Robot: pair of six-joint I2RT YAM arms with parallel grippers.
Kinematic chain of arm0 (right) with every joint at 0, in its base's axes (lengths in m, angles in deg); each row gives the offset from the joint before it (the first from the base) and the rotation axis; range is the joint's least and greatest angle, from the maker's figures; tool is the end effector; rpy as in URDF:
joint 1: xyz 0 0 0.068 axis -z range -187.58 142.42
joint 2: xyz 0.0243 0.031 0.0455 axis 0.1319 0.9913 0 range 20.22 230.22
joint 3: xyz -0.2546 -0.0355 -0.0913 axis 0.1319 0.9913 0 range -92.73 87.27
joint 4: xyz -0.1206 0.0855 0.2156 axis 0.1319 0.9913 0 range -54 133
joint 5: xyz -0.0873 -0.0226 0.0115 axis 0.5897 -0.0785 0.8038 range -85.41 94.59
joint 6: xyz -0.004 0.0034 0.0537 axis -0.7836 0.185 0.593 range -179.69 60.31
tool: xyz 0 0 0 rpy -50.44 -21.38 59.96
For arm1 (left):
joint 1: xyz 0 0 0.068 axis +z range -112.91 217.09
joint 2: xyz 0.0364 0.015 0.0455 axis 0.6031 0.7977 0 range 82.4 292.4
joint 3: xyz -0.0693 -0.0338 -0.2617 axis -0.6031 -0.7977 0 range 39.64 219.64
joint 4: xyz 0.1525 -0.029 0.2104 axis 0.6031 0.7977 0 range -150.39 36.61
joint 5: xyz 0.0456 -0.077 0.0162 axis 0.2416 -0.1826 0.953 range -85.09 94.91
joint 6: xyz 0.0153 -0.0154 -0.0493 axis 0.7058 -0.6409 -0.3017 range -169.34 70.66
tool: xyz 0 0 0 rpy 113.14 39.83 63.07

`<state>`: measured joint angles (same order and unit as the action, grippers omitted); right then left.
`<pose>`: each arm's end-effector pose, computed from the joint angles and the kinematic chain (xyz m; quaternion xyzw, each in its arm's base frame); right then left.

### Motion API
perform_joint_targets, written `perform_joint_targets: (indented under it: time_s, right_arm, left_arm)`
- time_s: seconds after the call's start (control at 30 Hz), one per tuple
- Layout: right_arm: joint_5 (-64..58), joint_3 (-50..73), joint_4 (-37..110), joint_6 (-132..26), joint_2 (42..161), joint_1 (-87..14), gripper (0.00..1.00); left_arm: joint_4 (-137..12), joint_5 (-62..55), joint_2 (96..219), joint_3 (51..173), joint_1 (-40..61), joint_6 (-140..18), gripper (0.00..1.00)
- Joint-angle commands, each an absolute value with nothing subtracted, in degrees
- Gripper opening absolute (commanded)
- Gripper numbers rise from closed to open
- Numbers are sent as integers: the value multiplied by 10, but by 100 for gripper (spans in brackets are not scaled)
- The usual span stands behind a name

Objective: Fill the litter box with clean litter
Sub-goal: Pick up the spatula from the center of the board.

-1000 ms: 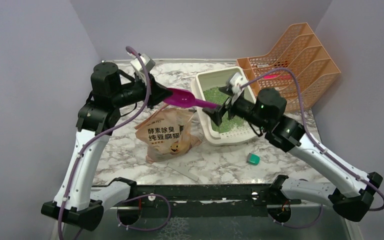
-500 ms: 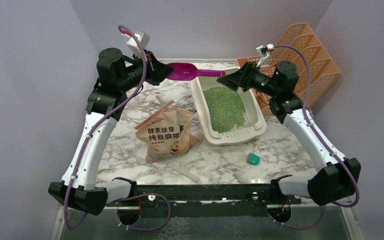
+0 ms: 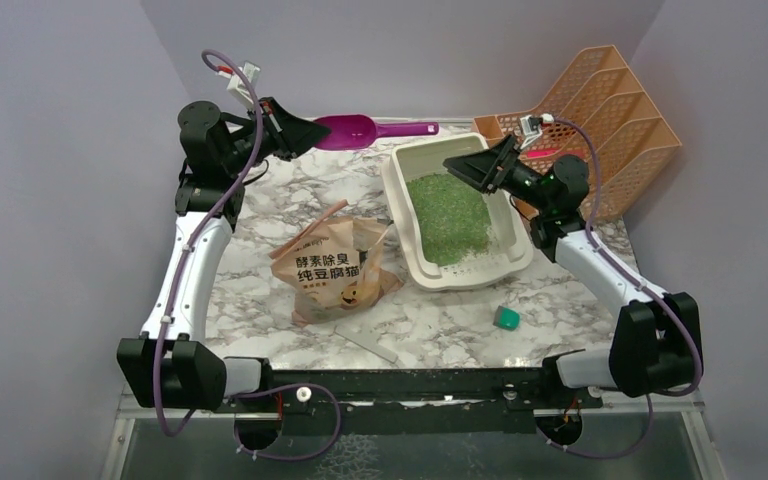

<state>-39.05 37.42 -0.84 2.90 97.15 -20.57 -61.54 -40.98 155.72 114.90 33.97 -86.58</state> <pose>0.2907 0.0924 0.3294 -0.0071 0.6623 0.6243 0.4143 0.2838 -0.0410 0.4400 0.0848 0.6885 -0.4823 0.5350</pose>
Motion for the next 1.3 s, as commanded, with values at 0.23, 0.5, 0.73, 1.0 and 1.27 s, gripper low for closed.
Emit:
perform_joint_targets:
  time_s: [0.23, 0.5, 0.73, 1.0, 1.27]
  right_arm:
    - [-562, 285, -189, 73, 1033, -202, 98]
    - [-620, 256, -182, 95, 1054, -208, 84]
    - [-596, 245, -174, 89, 1069, -244, 69]
    - [-566, 249, -198, 96, 1075, -260, 64]
    - [-566, 246, -108, 34, 1043, -259, 54]
  left_arm:
    - [-703, -535, 1537, 1113, 343, -922, 0]
    - [-697, -560, 1534, 1098, 337, -923, 0]
    - [-759, -544, 1526, 1066, 319, -966, 0]
    - [-704, -533, 1509, 1076, 313, -932, 0]
    - [-631, -511, 1505, 1102, 313, -879, 0]
